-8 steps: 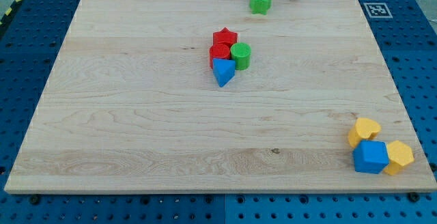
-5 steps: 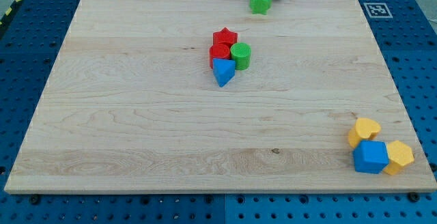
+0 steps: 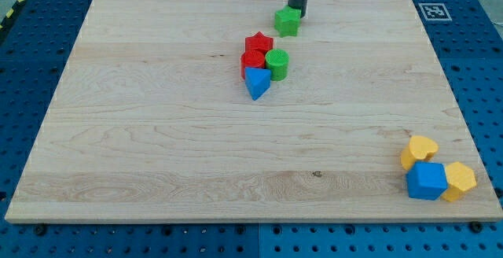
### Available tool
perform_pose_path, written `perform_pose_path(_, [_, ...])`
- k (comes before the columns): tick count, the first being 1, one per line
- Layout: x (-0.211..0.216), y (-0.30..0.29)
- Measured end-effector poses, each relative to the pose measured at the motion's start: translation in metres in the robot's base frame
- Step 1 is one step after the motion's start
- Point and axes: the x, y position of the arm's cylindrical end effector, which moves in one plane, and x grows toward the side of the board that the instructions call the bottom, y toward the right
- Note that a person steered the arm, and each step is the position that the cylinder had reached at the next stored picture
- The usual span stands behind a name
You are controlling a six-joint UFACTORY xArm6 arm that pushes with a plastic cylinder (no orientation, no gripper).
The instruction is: Slide the green star to the top right of the red star
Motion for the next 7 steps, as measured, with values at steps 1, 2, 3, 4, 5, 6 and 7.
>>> perform_pose_path(1, [0.018,-0.006])
perform_pose_path(2, [0.032,-0.019])
perform_pose_path(3, [0.044,-0.036])
perform_pose_path(4, [0.064,-0.041])
perform_pose_path(5, [0.071,-0.011])
perform_pose_path(6, [0.073,0.006])
perform_pose_path(7, [0.078,0.007])
